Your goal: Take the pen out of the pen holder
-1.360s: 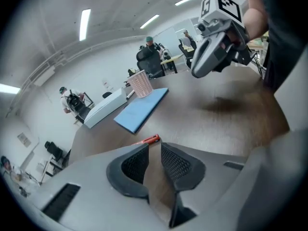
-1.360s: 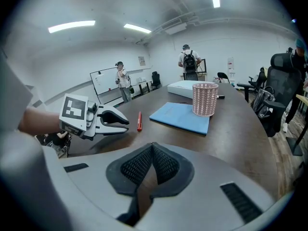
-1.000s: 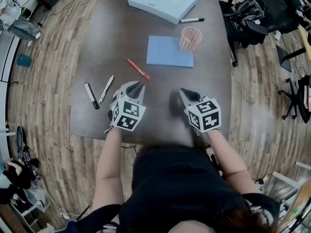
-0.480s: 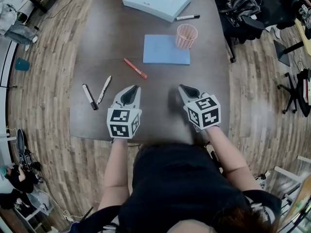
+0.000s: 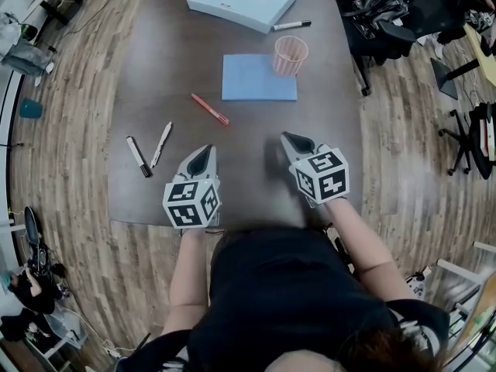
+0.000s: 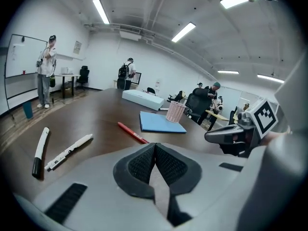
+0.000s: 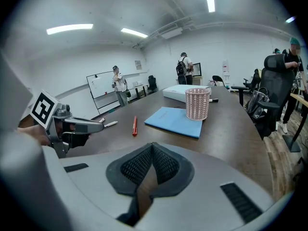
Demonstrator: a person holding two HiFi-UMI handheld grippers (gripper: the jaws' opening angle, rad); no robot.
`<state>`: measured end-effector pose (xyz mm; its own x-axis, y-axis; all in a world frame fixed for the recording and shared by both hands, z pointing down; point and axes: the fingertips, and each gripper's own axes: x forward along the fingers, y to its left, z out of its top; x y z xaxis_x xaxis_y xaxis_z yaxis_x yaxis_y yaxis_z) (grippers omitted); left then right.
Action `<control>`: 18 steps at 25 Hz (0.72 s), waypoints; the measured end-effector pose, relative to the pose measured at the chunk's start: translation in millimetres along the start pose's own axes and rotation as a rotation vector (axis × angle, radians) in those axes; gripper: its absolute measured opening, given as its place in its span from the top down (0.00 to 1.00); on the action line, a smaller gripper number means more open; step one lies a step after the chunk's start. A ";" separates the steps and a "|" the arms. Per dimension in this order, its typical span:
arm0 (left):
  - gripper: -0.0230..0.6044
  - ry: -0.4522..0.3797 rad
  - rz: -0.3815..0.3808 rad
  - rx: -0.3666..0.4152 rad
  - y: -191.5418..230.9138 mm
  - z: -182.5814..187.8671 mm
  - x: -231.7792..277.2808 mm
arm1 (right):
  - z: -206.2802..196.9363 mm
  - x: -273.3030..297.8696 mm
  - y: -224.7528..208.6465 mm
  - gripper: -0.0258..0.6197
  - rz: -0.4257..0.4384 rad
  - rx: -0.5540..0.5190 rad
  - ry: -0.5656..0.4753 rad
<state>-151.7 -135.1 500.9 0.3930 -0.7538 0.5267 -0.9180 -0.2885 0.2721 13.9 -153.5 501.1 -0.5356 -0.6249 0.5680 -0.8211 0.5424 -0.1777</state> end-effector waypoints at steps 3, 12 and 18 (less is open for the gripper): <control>0.92 0.024 -0.001 -0.017 -1.9 -9.5 -0.7 | -0.4 -0.2 -1.7 0.94 -0.004 0.004 -0.002; 0.92 0.036 0.025 -0.045 3.5 -14.1 -3.3 | -4.4 -0.1 -5.1 0.94 -0.016 0.017 0.007; 0.92 0.048 0.019 -0.033 0.9 -11.0 -0.5 | -2.8 -0.6 -8.6 0.94 -0.021 0.026 0.006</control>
<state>-152.1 -128.5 509.8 0.3782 -0.7296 0.5698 -0.9234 -0.2538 0.2879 21.8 -156.1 504.6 -0.5172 -0.6324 0.5766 -0.8370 0.5146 -0.1863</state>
